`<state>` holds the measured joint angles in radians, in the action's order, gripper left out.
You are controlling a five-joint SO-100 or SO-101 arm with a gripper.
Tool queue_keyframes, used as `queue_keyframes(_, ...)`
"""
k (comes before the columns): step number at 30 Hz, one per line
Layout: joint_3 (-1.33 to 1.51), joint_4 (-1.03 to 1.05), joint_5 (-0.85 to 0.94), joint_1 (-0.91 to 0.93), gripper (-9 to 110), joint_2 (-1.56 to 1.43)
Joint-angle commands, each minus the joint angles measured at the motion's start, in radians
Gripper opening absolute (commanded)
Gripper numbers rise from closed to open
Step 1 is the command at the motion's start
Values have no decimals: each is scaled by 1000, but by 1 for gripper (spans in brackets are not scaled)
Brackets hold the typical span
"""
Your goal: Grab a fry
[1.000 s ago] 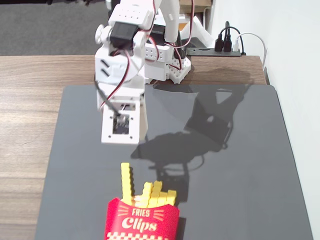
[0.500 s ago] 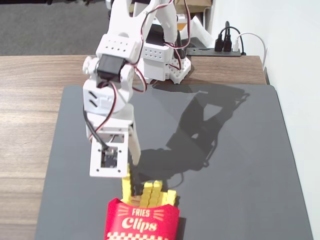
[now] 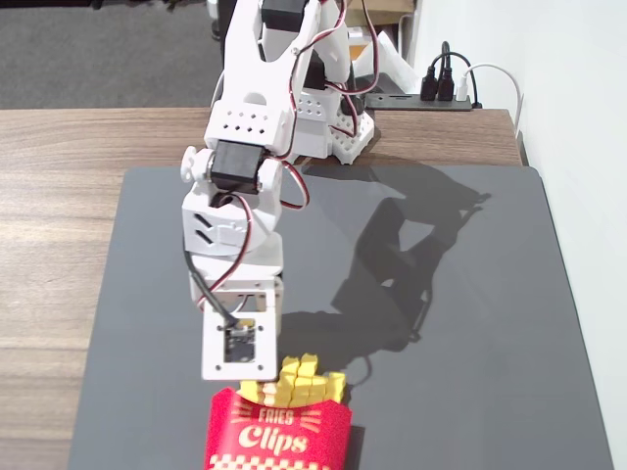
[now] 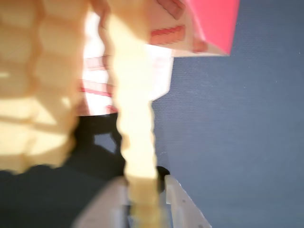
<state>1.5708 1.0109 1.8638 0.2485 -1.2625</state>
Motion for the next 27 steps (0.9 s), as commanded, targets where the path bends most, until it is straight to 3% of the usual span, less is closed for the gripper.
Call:
queue_keyframes(1, -34, -12, -8, -5, 3, -2)
queue_keyframes(14, 57, 11, -80, 3, 1, -110)
queue_keyframes(27, 532, 11, -140, 0, 1, -568)
